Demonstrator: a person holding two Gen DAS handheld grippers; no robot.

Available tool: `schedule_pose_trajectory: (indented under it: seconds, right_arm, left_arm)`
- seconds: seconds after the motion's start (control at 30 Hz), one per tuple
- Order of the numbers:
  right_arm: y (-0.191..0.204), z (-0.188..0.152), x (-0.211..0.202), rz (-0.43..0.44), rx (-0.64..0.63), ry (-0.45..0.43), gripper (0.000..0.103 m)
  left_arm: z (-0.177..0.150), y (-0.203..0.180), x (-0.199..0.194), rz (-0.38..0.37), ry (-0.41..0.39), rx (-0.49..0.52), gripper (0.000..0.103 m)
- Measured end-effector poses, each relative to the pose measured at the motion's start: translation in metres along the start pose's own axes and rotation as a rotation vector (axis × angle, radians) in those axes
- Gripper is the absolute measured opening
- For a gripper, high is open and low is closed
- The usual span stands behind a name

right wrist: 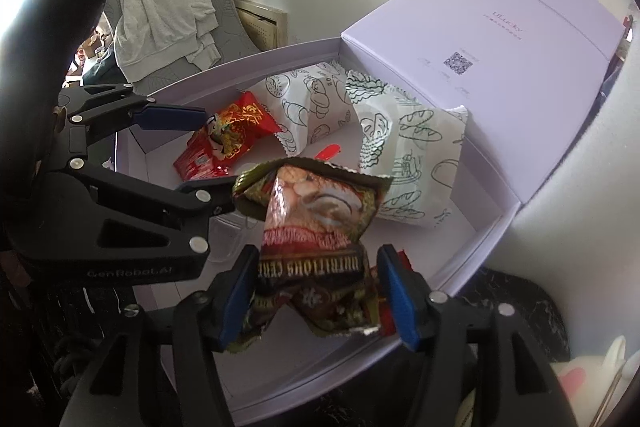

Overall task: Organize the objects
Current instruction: 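Lower both packets into the box and open both tools, then withdraw both tools up and away from the box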

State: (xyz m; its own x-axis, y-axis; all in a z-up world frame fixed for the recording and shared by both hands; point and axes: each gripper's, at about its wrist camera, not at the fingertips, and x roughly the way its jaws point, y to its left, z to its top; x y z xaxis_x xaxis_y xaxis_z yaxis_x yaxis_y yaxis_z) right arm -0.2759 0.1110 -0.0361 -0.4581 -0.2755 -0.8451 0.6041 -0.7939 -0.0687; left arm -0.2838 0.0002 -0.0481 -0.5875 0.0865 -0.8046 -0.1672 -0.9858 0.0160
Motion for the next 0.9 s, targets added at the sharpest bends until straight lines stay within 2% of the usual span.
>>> schedule_pose_trajectory:
  seconds: [0.13, 0.5, 0.73, 0.9]
  right_arm:
    - [-0.001, -0.001, -0.007, 0.02, 0.036, -0.007, 0.064]
    - [0.0, 0.004, -0.039, -0.097, 0.072, -0.073, 0.064]
    - [-0.002, 0.006, -0.052, -0.133, 0.104, -0.099, 0.064]
    - [0.0, 0.007, -0.077, -0.166, 0.136, -0.171, 0.074]
  left_arm:
    - [0.002, 0.008, -0.01, 0.006, -0.019, -0.034, 0.074]
    - [0.001, 0.007, -0.046, 0.035, -0.077, -0.044, 0.078]
    - [0.007, 0.016, -0.06, 0.079, -0.097, -0.081, 0.086]
    - [0.01, 0.022, -0.08, 0.088, -0.125, -0.113, 0.088]
